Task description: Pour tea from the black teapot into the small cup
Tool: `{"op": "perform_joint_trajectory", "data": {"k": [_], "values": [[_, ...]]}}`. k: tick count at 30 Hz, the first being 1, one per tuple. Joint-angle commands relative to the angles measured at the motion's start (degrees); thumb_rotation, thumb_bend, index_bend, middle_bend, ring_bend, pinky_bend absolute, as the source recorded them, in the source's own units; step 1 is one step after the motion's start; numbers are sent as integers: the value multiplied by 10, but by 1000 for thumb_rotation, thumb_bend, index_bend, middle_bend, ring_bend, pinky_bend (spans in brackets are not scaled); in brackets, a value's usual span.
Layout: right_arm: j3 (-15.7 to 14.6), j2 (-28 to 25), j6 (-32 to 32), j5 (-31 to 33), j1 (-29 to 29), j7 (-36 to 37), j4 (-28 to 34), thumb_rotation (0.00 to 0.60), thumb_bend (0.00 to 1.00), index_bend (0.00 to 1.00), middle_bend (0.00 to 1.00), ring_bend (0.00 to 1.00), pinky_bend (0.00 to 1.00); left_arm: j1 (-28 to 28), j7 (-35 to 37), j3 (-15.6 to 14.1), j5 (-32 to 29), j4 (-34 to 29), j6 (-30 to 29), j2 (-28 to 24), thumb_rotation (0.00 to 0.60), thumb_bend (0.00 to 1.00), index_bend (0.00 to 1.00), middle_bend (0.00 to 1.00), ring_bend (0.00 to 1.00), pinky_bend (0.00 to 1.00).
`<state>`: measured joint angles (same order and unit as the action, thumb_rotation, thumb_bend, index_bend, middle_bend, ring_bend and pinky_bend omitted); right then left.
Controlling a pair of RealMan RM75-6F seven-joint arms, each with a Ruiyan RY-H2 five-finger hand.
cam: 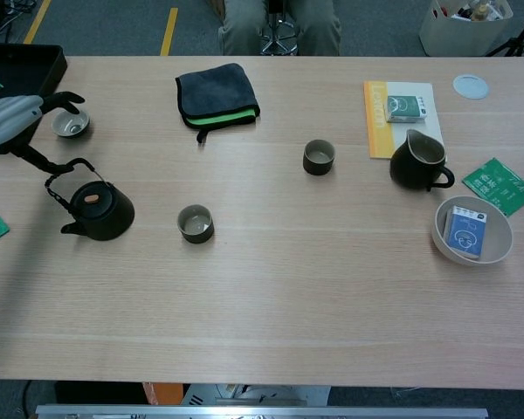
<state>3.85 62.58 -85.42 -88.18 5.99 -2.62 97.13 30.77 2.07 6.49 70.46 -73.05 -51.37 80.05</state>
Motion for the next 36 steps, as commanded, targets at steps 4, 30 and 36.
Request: {"op": "perform_joint_trajectory", "data": {"k": [4, 30, 36], "values": [[0, 0, 0, 0, -1, 0, 0, 600, 50, 241, 189, 0, 0, -18, -22, -17, -1, -50, -10, -46, 600, 164, 89, 181, 92, 45], [-5, 1, -1, 0, -6, 14, -7, 600, 49, 241, 189, 0, 0, 22, 32, -50, 91, -107, 53, -101, 77, 163, 244, 230, 97, 45], [-5, 2, -2, 2, -8, 20, -13, 600, 50, 241, 189, 0, 0, 40, -4, -52, 77, -101, 80, -91, 0, 162, 256, 233, 97, 45]]}}
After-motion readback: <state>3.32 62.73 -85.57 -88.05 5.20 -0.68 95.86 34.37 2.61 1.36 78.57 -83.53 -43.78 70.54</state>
